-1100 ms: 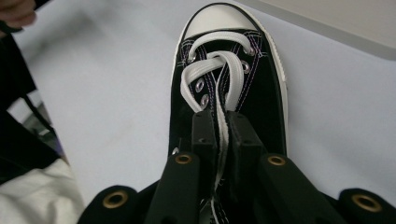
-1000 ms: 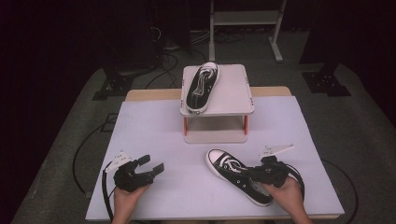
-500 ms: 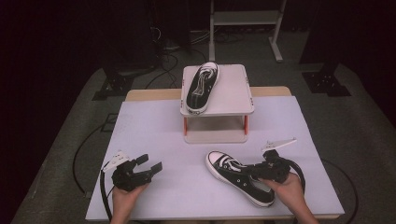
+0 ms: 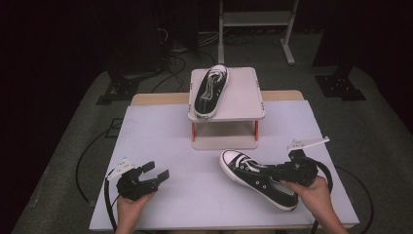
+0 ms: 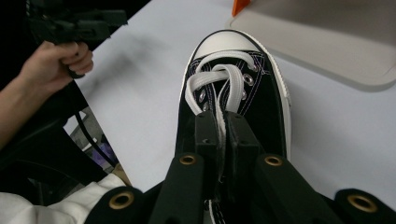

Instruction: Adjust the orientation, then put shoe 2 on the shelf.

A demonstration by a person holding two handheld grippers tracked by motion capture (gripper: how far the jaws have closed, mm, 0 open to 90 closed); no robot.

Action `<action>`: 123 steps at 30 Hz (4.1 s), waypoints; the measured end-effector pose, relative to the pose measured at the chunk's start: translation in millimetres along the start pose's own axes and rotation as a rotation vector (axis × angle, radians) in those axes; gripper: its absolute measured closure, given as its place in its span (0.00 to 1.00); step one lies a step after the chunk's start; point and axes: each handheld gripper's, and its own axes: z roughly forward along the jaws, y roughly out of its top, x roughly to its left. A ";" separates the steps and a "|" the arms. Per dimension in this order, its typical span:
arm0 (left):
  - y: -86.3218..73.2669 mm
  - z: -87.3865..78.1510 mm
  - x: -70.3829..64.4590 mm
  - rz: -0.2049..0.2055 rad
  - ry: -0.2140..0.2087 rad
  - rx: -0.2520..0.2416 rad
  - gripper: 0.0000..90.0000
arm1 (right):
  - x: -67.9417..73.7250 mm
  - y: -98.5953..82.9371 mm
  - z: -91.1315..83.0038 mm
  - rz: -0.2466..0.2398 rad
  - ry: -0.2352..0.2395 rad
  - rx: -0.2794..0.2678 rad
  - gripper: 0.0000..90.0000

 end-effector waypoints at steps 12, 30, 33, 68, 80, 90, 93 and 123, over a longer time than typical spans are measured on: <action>0.2 0.5 0.6 0.003 -0.005 -0.002 0.22 | 25.4 35.0 -44.9 -0.040 0.003 -0.083 0.94; 0.5 1.1 4.0 0.000 0.000 -0.001 0.22 | 42.5 88.3 -93.0 -0.050 -0.058 -0.169 0.94; 0.2 1.2 3.8 0.006 0.002 -0.001 0.22 | 41.8 94.1 -96.1 -0.045 -0.060 -0.172 0.94; -1.1 2.4 6.4 0.000 -0.006 0.004 0.22 | -14.7 188.4 -46.1 0.099 -0.286 -0.260 0.94; -3.0 4.4 6.9 -0.003 -0.016 0.008 0.22 | -37.9 217.6 -7.0 0.185 -0.380 -0.280 0.94; -2.6 4.1 6.6 0.004 -0.022 0.006 0.22 | -50.0 226.5 21.2 0.252 -0.453 -0.283 0.94; -2.1 3.4 6.2 0.003 -0.022 0.003 0.22 | -51.1 228.0 27.6 0.274 -0.466 -0.287 0.94; -2.1 5.0 4.0 0.015 -0.028 0.013 0.22 | -41.0 216.8 46.9 0.239 -0.440 -0.288 0.82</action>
